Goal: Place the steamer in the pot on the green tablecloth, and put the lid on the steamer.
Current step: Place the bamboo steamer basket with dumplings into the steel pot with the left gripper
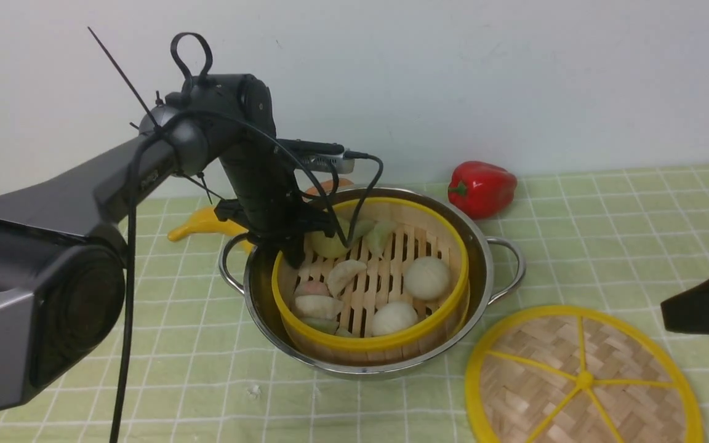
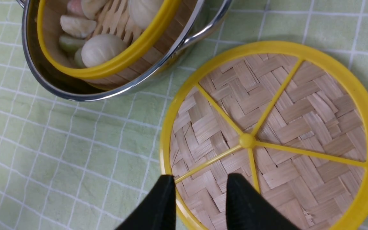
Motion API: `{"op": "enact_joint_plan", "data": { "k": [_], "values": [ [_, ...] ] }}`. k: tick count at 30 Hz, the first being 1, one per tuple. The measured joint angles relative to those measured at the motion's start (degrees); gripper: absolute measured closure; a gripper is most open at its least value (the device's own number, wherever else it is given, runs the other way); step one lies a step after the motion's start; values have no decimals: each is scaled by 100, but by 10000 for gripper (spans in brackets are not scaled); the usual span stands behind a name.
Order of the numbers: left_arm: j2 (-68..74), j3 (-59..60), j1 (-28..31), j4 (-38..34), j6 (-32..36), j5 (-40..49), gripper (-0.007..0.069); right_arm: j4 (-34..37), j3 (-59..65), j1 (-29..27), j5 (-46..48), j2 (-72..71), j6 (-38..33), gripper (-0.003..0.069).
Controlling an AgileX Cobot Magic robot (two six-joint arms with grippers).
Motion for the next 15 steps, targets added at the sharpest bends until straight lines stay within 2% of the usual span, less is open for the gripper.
{"op": "enact_joint_plan", "data": {
  "k": [10,14,15],
  "values": [
    [-470,-795,-6,200,-12,5,130,11,-59,0,25,2,-14,417],
    [-1137,-939,4,242,-16,10,76,59,-305,142,-18,72,-50,417],
    [-1452,-953,4,242,-16,10,67,114,-483,348,-59,165,-64,417]
  ]
}}
